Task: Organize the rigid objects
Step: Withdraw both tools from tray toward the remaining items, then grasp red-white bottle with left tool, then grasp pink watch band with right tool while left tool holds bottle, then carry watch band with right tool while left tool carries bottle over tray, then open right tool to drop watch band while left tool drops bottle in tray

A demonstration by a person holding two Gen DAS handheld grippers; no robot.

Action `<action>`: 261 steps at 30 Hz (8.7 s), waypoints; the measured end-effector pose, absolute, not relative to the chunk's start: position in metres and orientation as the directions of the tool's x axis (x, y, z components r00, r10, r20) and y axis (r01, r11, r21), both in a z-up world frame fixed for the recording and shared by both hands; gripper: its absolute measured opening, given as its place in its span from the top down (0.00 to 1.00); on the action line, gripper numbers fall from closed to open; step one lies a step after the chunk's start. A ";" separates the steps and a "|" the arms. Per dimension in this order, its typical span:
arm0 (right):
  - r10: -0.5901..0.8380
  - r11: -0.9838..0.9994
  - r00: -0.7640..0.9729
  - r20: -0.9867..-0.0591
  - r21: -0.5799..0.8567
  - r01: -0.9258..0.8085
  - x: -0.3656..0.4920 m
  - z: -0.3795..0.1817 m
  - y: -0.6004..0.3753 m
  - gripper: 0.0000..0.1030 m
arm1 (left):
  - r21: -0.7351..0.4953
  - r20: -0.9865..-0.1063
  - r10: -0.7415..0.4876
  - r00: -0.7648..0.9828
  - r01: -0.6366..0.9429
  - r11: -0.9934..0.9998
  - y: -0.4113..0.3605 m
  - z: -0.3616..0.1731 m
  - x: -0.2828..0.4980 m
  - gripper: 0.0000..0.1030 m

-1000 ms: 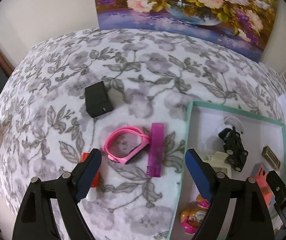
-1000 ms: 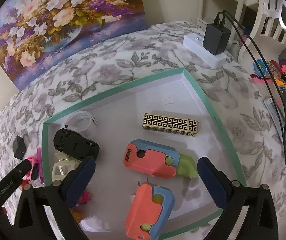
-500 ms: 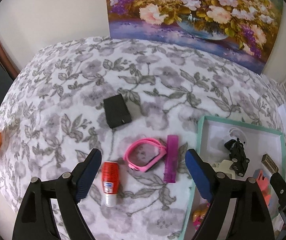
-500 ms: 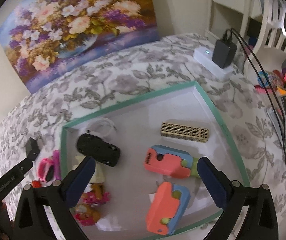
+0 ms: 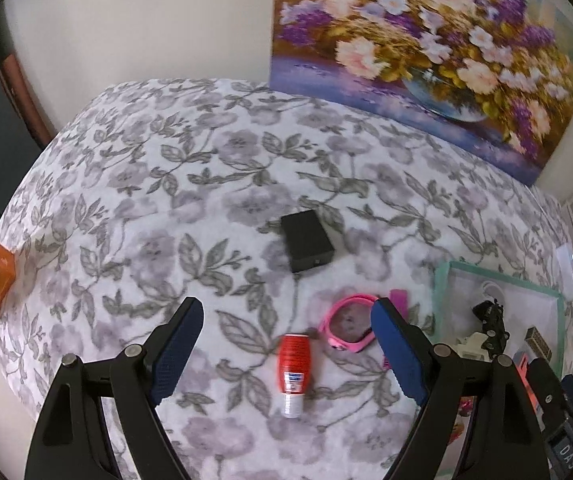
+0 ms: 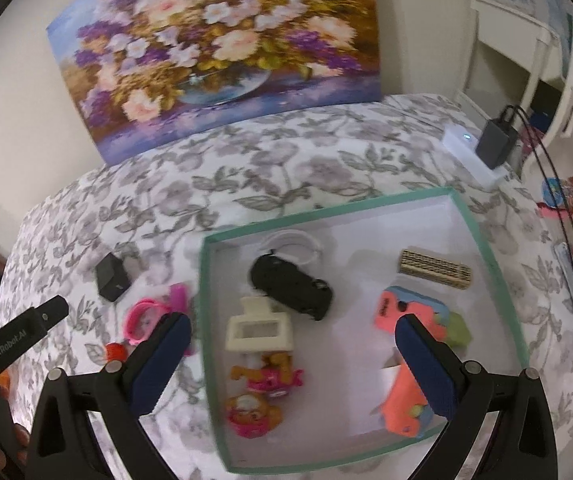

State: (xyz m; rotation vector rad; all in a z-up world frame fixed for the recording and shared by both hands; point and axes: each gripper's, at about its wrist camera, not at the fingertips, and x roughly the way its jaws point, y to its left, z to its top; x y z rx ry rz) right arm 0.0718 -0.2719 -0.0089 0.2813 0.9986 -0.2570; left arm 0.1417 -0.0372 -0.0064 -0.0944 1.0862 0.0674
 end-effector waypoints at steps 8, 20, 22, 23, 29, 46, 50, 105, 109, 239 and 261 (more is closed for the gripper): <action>0.010 0.961 0.512 -0.859 0.150 0.232 0.090 -0.020 -0.224 0.00 | -0.095 -0.906 -0.015 0.422 -0.170 0.981 0.006 -0.019 0.142 0.16; 0.062 0.969 0.446 -0.893 0.161 0.189 0.110 -0.052 -0.188 0.00 | -0.074 -0.960 -0.019 0.281 -0.188 0.979 0.020 -0.069 0.150 0.16; 0.050 0.969 0.443 -0.895 0.151 0.195 0.112 -0.053 -0.188 0.00 | -0.075 -0.965 -0.027 0.263 -0.173 0.982 0.015 -0.075 0.151 0.16; 0.045 0.969 0.444 -0.895 0.146 0.198 0.112 -0.053 -0.189 0.00 | -0.077 -0.966 -0.031 0.258 -0.167 0.983 0.013 -0.076 0.151 0.16; 0.026 0.966 0.454 -0.891 0.139 0.218 0.112 -0.051 -0.197 0.00 | -0.074 -0.966 -0.041 0.254 -0.122 0.990 -0.001 -0.078 0.149 0.16; 0.013 0.964 0.458 -0.889 0.134 0.232 0.110 -0.048 -0.203 0.01 | -0.090 -0.982 -0.089 0.165 -0.001 0.996 -0.038 -0.100 0.146 0.40; 0.015 0.963 0.454 -0.891 0.135 0.232 0.110 -0.049 -0.204 0.01 | -0.092 -0.985 -0.094 0.145 0.019 0.996 -0.047 -0.106 0.143 0.54; 0.113 0.988 0.314 -0.943 0.140 0.064 0.168 -0.113 -0.120 0.24 | -0.282 -0.908 -0.178 0.379 -0.238 0.929 0.062 -0.058 0.172 0.71; 0.084 0.991 0.318 -0.945 0.112 0.071 0.177 -0.115 -0.117 0.26 | -0.288 -0.909 -0.184 0.374 -0.245 0.926 0.064 -0.061 0.174 0.72; -0.077 0.867 0.440 -0.895 0.158 0.472 0.061 -0.042 -0.377 0.29 | -0.036 -0.911 -0.128 0.392 0.232 0.972 -0.197 -0.026 0.118 0.55; -0.084 0.914 0.467 -0.880 0.119 0.388 0.078 -0.034 -0.324 0.00 | -0.010 -0.907 0.004 0.421 -0.031 0.999 -0.087 -0.024 0.150 0.16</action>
